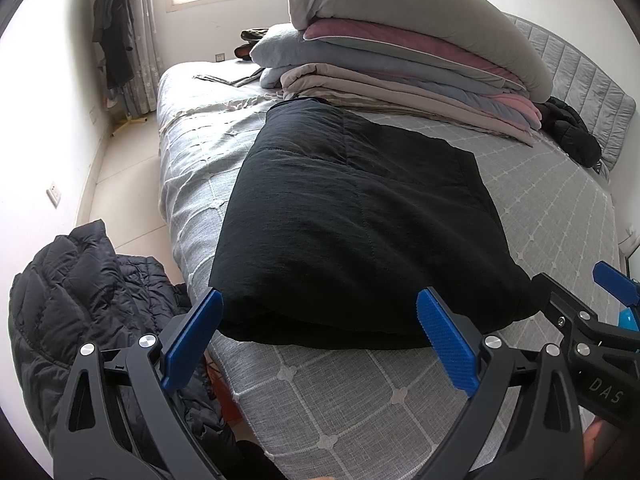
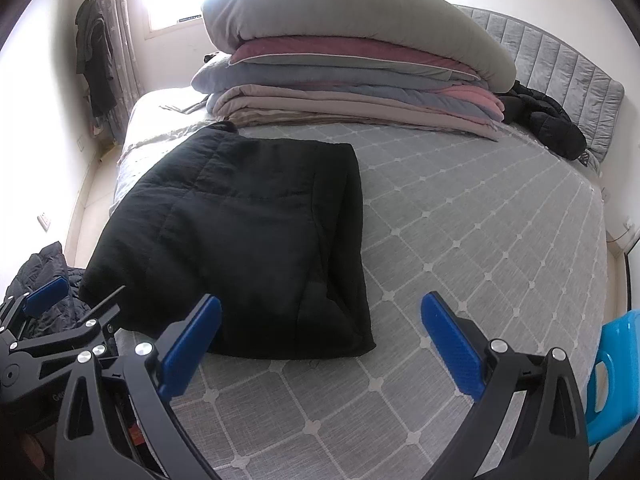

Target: Fold large clothes

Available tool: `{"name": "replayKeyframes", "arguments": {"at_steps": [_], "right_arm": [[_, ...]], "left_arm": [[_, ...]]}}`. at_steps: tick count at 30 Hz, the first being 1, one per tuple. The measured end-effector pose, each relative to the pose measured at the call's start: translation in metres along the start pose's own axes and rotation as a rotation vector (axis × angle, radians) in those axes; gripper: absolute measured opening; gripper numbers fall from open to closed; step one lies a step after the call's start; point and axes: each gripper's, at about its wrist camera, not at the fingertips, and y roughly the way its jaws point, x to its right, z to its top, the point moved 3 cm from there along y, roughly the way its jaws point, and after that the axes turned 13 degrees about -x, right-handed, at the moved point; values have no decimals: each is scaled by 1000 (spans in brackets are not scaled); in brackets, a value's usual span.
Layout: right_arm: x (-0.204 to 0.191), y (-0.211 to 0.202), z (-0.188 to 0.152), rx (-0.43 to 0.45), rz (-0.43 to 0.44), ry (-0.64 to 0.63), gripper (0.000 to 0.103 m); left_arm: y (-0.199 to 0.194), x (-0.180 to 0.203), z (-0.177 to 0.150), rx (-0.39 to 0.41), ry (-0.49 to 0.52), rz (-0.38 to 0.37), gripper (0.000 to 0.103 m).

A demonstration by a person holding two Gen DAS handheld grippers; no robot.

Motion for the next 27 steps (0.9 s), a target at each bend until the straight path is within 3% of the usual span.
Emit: {"name": "replayKeyframes", "arguments": {"at_steps": [27], "right_arm": [[2,-1,3,-1,21,-5,96]], "left_arm": [[-4,3,0,16,8,24,94]]}}
